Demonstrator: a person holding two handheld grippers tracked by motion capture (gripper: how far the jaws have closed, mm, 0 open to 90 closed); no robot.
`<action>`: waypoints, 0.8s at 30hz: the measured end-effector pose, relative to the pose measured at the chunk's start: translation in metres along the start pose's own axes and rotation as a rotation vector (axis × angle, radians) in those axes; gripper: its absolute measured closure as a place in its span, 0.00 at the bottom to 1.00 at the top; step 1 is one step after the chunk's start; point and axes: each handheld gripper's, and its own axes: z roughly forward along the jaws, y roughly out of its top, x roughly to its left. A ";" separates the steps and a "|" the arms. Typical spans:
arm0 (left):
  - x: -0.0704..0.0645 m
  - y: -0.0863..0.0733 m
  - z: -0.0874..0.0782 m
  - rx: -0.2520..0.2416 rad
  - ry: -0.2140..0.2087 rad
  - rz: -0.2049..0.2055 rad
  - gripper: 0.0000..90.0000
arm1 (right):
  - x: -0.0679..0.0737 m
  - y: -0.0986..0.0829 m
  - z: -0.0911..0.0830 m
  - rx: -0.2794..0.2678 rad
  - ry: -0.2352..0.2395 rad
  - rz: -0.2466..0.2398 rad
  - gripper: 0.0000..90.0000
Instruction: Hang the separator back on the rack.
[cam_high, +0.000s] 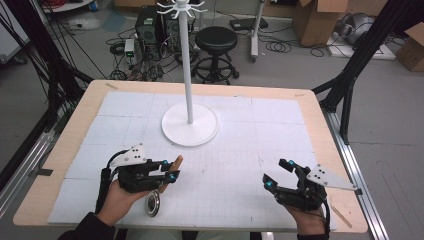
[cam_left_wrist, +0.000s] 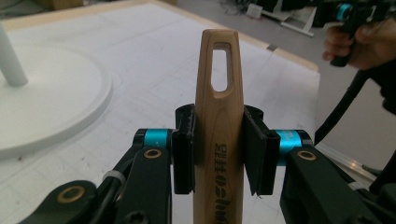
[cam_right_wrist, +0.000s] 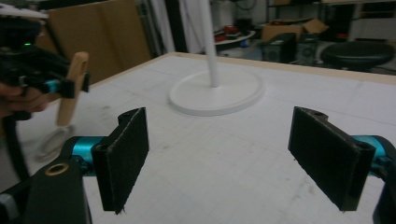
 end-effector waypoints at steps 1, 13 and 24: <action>0.000 0.001 -0.001 -0.012 -0.004 0.004 0.75 | 0.001 0.001 0.001 -0.002 0.025 -0.002 0.21; -0.007 0.010 -0.010 -0.107 -0.059 0.019 0.75 | 0.020 0.013 0.023 -0.043 0.205 0.011 0.23; -0.014 0.013 -0.009 -0.135 -0.163 0.056 0.75 | 0.044 0.034 0.055 -0.032 0.380 -0.034 0.26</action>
